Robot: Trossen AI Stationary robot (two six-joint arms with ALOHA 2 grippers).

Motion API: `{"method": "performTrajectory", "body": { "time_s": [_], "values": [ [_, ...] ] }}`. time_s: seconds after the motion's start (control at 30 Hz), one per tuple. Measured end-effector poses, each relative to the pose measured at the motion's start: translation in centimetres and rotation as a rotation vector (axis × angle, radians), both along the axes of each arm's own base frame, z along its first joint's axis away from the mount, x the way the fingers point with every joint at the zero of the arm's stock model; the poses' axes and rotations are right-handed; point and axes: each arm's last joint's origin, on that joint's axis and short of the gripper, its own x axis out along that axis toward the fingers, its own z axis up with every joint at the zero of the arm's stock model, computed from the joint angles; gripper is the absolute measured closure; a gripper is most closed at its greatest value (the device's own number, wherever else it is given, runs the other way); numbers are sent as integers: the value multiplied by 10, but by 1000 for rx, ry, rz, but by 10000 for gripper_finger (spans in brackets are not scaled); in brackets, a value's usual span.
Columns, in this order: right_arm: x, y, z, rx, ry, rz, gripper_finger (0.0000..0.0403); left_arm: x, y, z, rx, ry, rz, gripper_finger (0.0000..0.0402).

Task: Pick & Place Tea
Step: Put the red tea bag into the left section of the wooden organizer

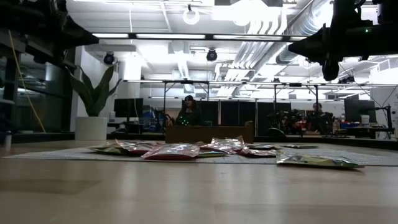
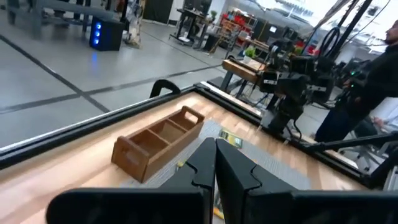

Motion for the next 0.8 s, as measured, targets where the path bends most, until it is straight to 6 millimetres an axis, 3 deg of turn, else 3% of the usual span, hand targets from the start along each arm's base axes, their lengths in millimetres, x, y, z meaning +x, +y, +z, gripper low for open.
{"method": "performTrajectory", "body": {
  "time_s": [0.17, 0.3, 0.57, 0.8],
  "values": [
    [0, 0, 0, 0, 0, 0, 402, 15, 8, 6, 14, -17, 0, 391],
    [0, 0, 0, 0, 0, 1, 402, 32, 16, 0, -13, 71, -26, 369],
    [0, 0, 0, 0, 0, 0, 402, 60, 31, -19, -123, 224, -25, 258],
    [0, 0, 0, 0, 0, 0, 402, 77, 40, -30, -75, 366, -53, 187]
  ]
}}
